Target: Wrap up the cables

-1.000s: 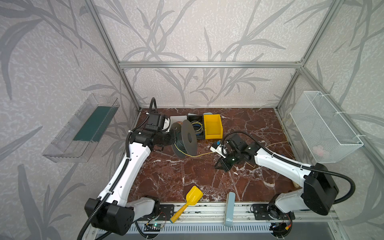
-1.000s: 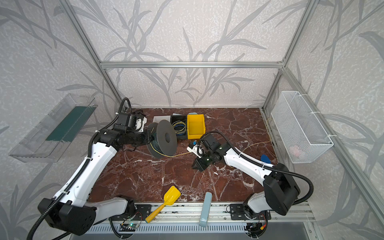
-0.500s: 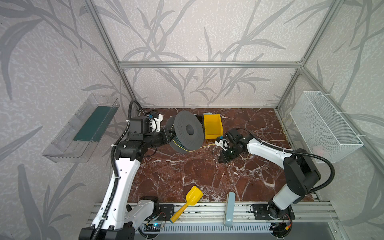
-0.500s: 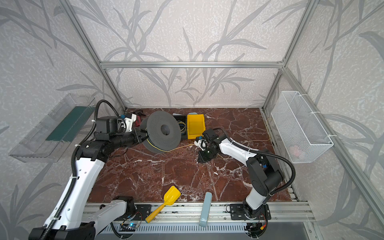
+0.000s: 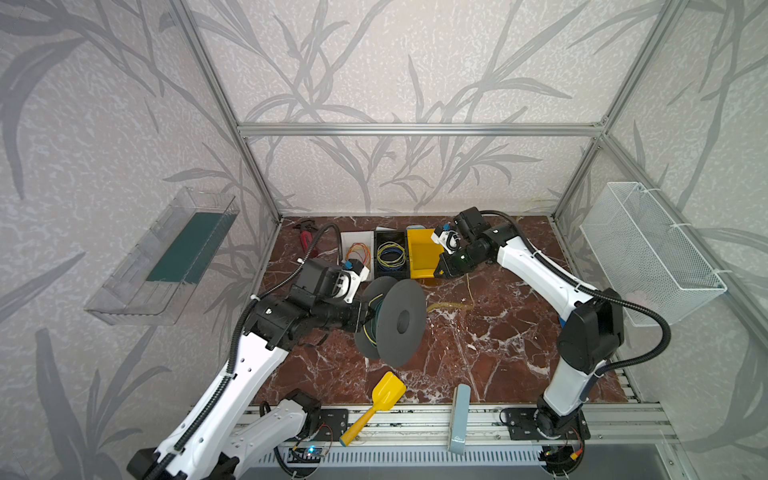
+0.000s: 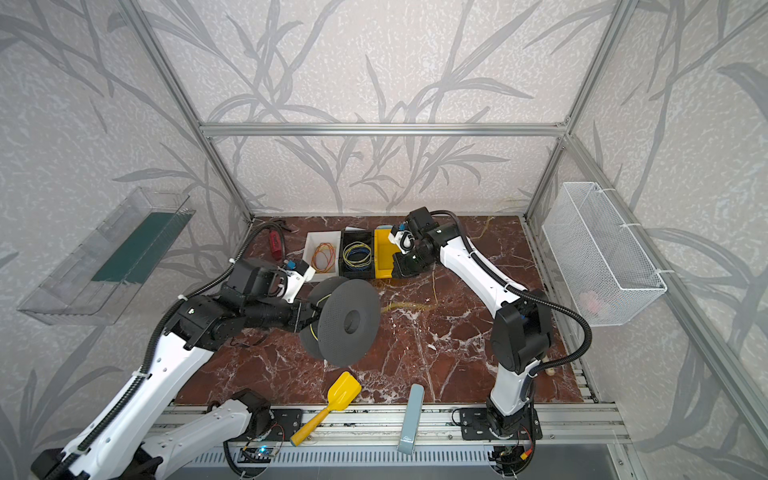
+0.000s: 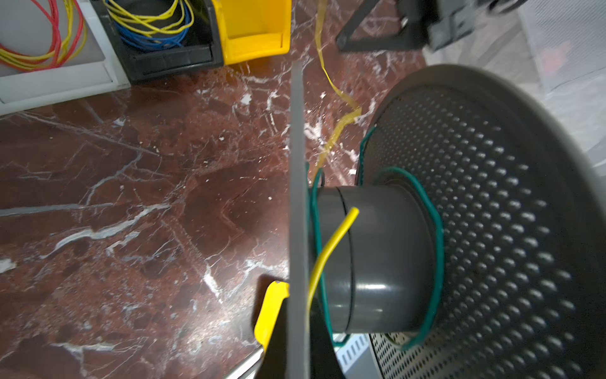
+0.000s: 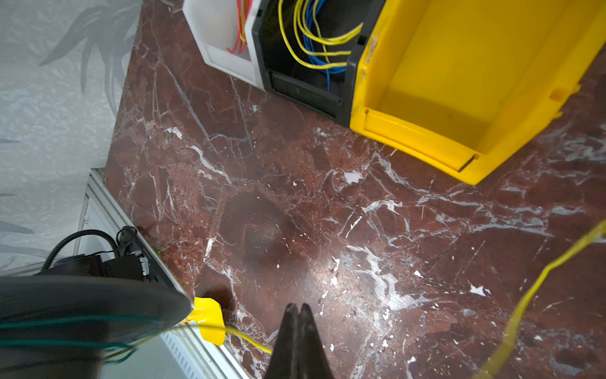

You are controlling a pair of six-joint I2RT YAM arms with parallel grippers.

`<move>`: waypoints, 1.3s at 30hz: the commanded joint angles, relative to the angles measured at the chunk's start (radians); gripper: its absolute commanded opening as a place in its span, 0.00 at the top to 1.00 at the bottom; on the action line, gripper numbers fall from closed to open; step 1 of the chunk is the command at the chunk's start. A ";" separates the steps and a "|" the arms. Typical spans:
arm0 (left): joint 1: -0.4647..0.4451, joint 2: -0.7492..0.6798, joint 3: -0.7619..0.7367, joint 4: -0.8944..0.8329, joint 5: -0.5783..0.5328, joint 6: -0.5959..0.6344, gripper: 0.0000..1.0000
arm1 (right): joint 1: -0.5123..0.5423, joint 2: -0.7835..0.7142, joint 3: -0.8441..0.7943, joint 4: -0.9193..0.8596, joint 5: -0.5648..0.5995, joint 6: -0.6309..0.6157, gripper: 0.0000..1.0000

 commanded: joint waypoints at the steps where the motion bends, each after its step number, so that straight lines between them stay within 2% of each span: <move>1: -0.073 0.035 -0.001 0.004 -0.252 0.016 1.00 | 0.022 0.001 0.117 -0.106 -0.030 0.005 1.00; 4: -0.155 0.083 0.025 -0.009 -0.358 0.021 1.00 | 0.050 0.008 0.230 -0.149 -0.034 -0.002 1.00; 7: -0.169 0.098 0.036 -0.002 -0.336 0.009 1.00 | 0.075 0.004 0.287 -0.241 -0.053 -0.093 1.00; 9: -0.164 0.085 0.040 0.025 -0.314 -0.001 1.00 | 0.079 -0.060 0.176 -0.220 -0.022 -0.113 1.00; 10: -0.158 0.082 0.054 0.024 -0.310 -0.002 1.00 | 0.078 -0.114 0.079 -0.175 -0.017 -0.115 0.97; 11: -0.148 0.078 0.069 0.025 -0.293 0.000 1.00 | 0.079 -0.161 -0.009 -0.129 -0.006 -0.106 0.86; 13: -0.119 0.073 0.108 0.015 -0.227 0.020 1.00 | 0.081 -0.245 -0.189 -0.041 0.014 -0.113 0.56; 14: -0.103 0.074 0.128 0.002 -0.196 0.034 1.00 | 0.080 -0.275 -0.249 -0.007 0.022 -0.115 0.45; 16: -0.069 0.095 0.195 -0.064 -0.173 0.068 1.00 | 0.079 -0.323 -0.353 0.050 0.067 -0.122 0.29; 18: -0.046 0.112 0.247 -0.117 -0.166 0.097 1.00 | 0.080 -0.359 -0.432 0.114 0.084 -0.128 0.21; 24: -0.035 0.132 0.298 -0.161 -0.166 0.105 1.00 | 0.079 -0.401 -0.558 0.264 0.076 -0.178 0.18; 26: -0.034 0.132 0.290 -0.151 -0.166 0.098 1.00 | 0.080 -0.396 -0.575 0.299 0.145 -0.174 0.18; 32: -0.031 0.138 0.273 -0.141 -0.159 0.097 1.00 | 0.059 -0.414 -0.596 0.350 0.237 -0.158 0.18; 35: -0.025 0.142 0.270 -0.140 -0.151 0.104 1.00 | 0.055 -0.410 -0.648 0.433 0.220 -0.143 0.15; 39: -0.012 0.145 0.264 -0.140 -0.145 0.112 1.00 | 0.055 -0.335 -0.632 0.376 0.170 -0.158 0.15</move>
